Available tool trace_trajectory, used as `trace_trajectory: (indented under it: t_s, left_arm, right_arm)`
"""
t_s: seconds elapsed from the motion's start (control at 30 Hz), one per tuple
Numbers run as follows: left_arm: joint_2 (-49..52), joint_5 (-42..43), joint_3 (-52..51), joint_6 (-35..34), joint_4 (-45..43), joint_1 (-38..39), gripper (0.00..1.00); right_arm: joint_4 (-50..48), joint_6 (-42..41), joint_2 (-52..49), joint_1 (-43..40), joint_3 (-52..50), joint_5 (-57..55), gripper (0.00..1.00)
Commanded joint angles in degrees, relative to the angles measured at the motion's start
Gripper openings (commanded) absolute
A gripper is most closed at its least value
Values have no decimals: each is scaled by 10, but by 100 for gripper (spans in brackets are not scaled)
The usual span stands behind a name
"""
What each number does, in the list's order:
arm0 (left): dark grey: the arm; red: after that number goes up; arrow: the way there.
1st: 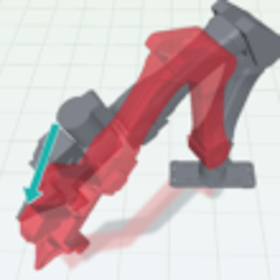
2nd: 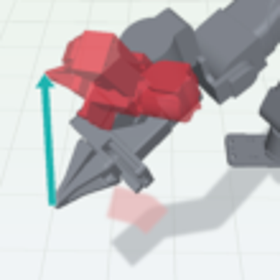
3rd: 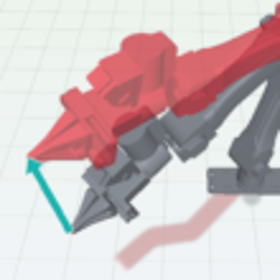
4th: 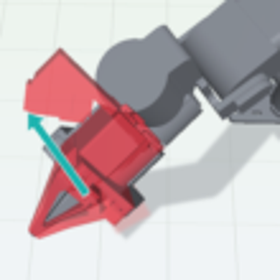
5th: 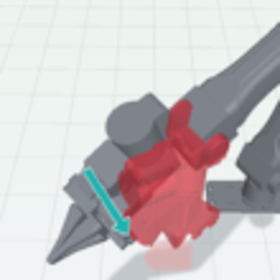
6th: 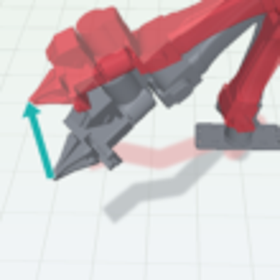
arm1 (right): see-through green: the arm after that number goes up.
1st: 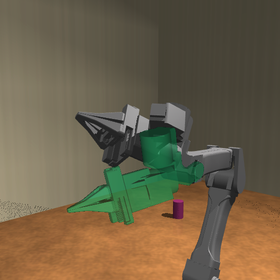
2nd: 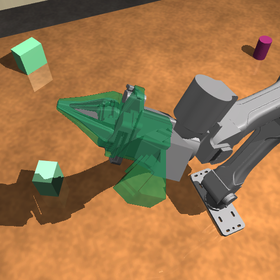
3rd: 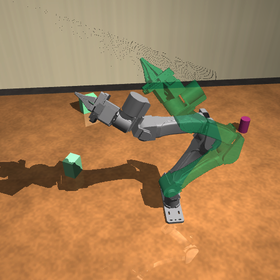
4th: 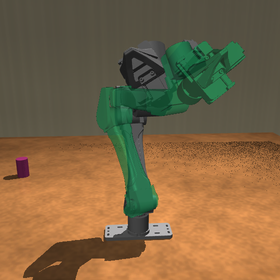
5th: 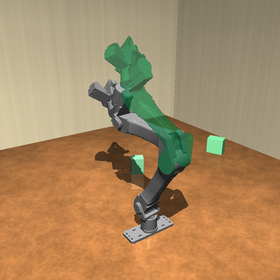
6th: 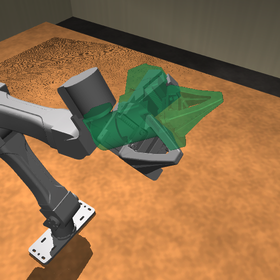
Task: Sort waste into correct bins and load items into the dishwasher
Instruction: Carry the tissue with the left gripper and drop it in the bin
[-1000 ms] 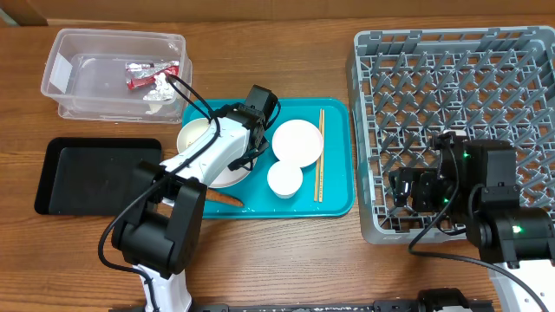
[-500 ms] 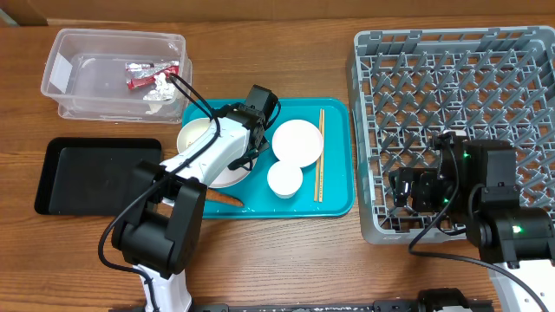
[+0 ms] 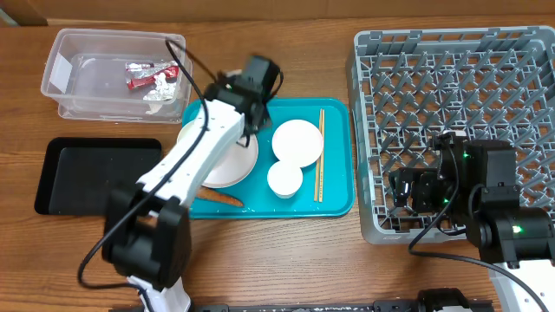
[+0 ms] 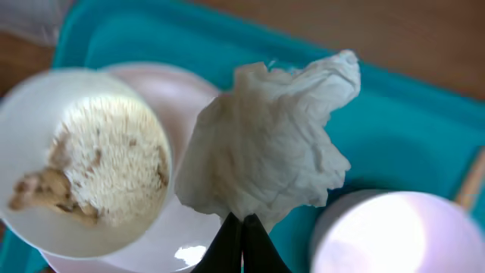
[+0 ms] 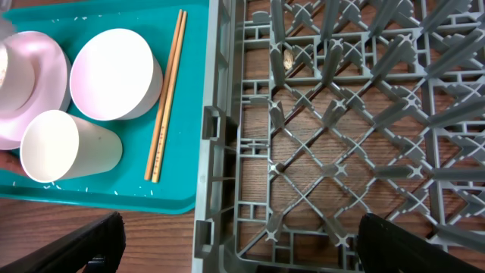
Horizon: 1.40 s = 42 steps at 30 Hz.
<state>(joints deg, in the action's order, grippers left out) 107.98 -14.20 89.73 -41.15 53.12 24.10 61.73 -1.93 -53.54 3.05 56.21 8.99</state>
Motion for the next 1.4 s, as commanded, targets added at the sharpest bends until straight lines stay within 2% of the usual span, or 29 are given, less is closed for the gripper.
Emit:
trace_trajectory:
  t_s: [0.0,0.2,0.33,0.53,0.57,0.63,0.7,0.73,0.8,0.87,0.97,1.13,1.27,1.37]
  left_arm:
    - [-34,-32,48,57,11,-17,4]
    - [-40,-32,86,65,2,-88,4]
    - [-37,-31,86,75,-53,-176,4]
    - [-23,-26,86,80,-118,-258,4]
    - [-17,-27,86,80,-125,-267,7]
    - [-5,-24,86,81,-142,-282,27]
    - [11,10,86,117,-172,-297,31]
    - [13,23,86,129,-178,-300,38]
    - [14,38,86,141,-180,-305,40]
    - [10,51,88,143,-163,-305,38]
    - [0,127,88,157,-122,-298,35]
    - [-9,254,88,158,2,-257,37]
    - [-8,258,88,159,94,-206,40]
    - [-7,213,88,159,141,-161,44]
  right_arm:
    - [-1,-3,3,1,16,1,100]
    - [1,-3,4,1,16,1,100]
    - [1,-3,4,1,16,1,100]
    - [1,-3,3,1,16,1,100]
    - [1,-3,4,1,16,1,100]
    - [1,-3,3,1,16,1,100]
    - [1,-3,3,1,16,1,100]
    - [1,-3,3,1,16,1,100]
    - [0,-3,3,1,16,1,100]
    - [1,-3,3,1,16,1,100]
    - [1,-3,3,1,16,1,100]
    - [1,-3,3,1,16,1,100]
    - [1,-3,3,1,16,1,100]
    - [1,-3,4,1,16,1,100]
